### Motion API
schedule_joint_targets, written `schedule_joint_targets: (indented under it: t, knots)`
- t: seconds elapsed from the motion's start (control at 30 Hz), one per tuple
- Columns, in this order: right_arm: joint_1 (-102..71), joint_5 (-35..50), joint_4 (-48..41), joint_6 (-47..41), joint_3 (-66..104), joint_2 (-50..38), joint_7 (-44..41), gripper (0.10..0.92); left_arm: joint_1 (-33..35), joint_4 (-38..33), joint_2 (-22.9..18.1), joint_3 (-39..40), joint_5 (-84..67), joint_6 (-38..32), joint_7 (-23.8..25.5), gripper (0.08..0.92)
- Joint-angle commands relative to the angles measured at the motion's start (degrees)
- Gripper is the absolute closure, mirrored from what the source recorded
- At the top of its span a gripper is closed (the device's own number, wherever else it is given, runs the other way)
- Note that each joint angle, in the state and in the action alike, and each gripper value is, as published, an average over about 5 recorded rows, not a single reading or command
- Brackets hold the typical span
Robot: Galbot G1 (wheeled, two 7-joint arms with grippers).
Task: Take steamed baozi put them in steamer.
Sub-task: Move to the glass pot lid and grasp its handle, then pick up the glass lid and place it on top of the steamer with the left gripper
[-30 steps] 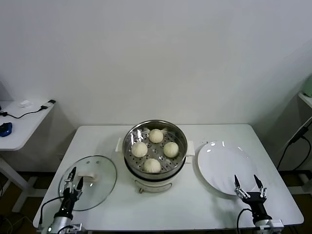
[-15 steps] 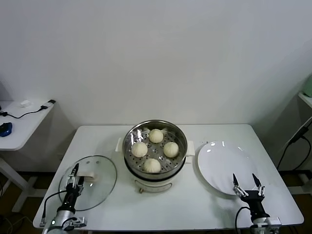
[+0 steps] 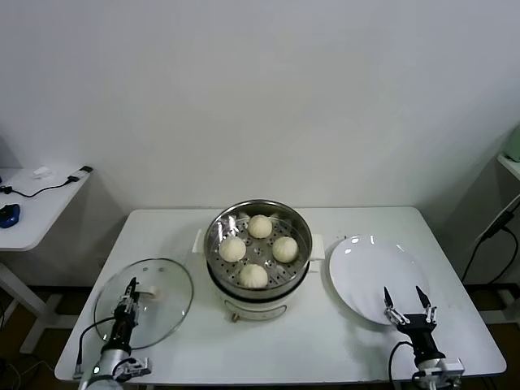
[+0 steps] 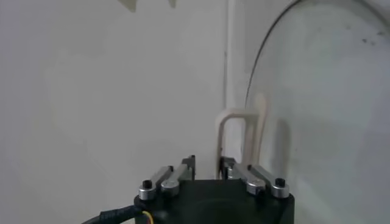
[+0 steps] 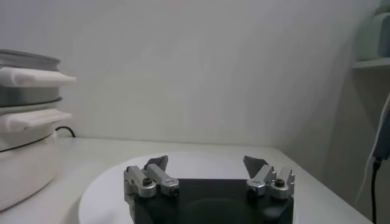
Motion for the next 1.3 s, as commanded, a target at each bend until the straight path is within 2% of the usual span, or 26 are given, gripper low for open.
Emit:
schedule_joint_targets:
  t: [0.03, 0.2, 0.4, 0.5, 0.63, 0.77, 0.97, 1.13, 1.3]
  knots:
    - [0.2, -0.4, 0.3, -0.3, 0.1, 0.0, -0.1, 0.203, 0.3, -1.7, -0.7, -0.3, -0.4, 1.7, 0.5, 0.692]
    - [0.1, -0.5, 0.7, -0.5, 0.3, 0.1, -0.1, 0.203, 2.2, -8.6, -0.1, -1.0, -3.2, 2.5, 2.3, 0.832]
    - [-0.2, -0.4, 2.2, -1.4, 0.5, 0.0, 0.1, 0.203, 5.6, -21.7, 4.0, -2.6, -8.9, 6.1, 7.7, 0.865]
    - [-0.2, -0.5, 2.8, -2.2, 0.6, -0.2, 0.4, 0.203, 6.8, -29.9, 7.4, -3.3, -13.2, 12.1, 14.0, 0.865]
    - [-0.1, -1.9, 3.1, -3.4, 0.6, -0.1, 1.5, 0.203, 6.4, -39.6, 10.8, -2.7, -16.5, 23.4, 22.7, 0.865]
    - [0.3, -4.2, 3.0, -4.0, 0.3, 0.4, 2.5, 0.203, 3.5, -45.1, 11.9, 1.9, -15.8, 31.5, 26.7, 0.865]
    - [0.4, -5.5, 3.5, -4.2, -0.2, 1.0, 3.1, 0.203, -0.7, -44.9, 9.2, 16.0, -7.6, 35.9, 27.6, 0.865]
    - [0.0, -5.6, 3.4, -3.8, -0.5, 0.9, 2.8, 0.203, -7.1, -43.1, 3.4, 27.2, -1.9, 39.5, 30.0, 0.865]
    - [0.0, -5.5, 2.6, -3.4, -0.4, 0.6, 2.8, 0.203, -11.8, -40.3, -1.9, 34.6, 4.9, 41.4, 32.8, 0.865]
